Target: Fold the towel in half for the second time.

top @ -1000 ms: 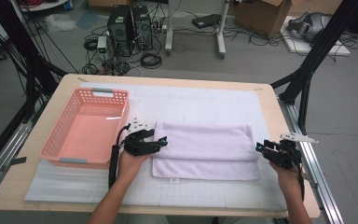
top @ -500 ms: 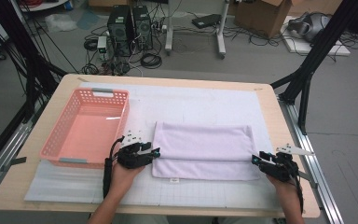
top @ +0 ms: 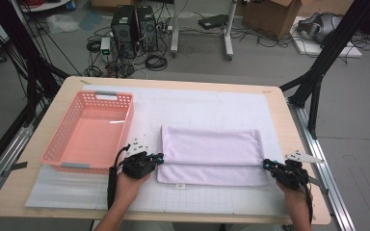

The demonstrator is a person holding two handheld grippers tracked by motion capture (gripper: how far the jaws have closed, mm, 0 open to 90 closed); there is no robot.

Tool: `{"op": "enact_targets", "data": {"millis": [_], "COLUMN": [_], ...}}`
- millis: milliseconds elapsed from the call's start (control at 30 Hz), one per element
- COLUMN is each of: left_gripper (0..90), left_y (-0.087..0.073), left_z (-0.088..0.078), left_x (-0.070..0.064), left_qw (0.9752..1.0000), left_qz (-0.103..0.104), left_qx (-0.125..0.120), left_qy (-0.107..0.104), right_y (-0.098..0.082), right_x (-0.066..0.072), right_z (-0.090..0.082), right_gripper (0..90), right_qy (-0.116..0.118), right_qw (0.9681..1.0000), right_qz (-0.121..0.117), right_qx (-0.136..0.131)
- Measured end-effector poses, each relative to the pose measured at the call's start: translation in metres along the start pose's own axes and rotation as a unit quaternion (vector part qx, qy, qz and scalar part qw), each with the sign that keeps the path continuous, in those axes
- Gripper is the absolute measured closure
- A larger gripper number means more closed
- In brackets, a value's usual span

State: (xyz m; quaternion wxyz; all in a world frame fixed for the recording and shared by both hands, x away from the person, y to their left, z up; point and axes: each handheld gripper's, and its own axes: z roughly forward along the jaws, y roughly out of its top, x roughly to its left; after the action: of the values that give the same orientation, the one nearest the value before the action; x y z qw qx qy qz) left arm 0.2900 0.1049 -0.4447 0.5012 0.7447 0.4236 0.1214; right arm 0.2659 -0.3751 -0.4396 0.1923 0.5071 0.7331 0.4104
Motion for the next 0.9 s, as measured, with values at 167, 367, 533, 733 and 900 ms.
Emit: {"op": "enact_targets", "data": {"millis": [167, 367, 533, 733, 900], "left_gripper": [87.8, 87.7, 87.7, 85.6, 49.4], "left_y": [-0.001, -0.010, -0.019, -0.030, -0.020], "left_z": [-0.016, -0.035, -0.046, -0.045, -0.043], "left_x": [-0.004, -0.012, -0.018, -0.023, -0.021], "left_qw": [0.9997, 0.9991, 0.9990, 0.9994, 0.9986], "left_qz": [-0.007, -0.007, -0.004, 0.019, 0.020], "left_qx": [-0.020, -0.030, -0.029, -0.001, -0.049], "left_qy": [-0.015, -0.028, -0.034, -0.029, 0.000], "right_y": [-0.003, -0.007, -0.019, -0.031, -0.027], "right_x": [0.000, 0.005, 0.010, 0.012, 0.009], "right_z": [-0.015, -0.034, -0.047, -0.052, -0.052], "right_gripper": [85.4, 85.5, 85.5, 83.3, 66.4], "right_qy": [0.018, 0.028, 0.036, 0.036, 0.029], "right_qw": [0.9998, 0.9995, 0.9993, 0.9993, 0.9991], "right_qz": [0.008, 0.004, 0.004, 0.005, 0.027], "right_qx": [-0.011, -0.017, -0.009, 0.010, -0.017]}}
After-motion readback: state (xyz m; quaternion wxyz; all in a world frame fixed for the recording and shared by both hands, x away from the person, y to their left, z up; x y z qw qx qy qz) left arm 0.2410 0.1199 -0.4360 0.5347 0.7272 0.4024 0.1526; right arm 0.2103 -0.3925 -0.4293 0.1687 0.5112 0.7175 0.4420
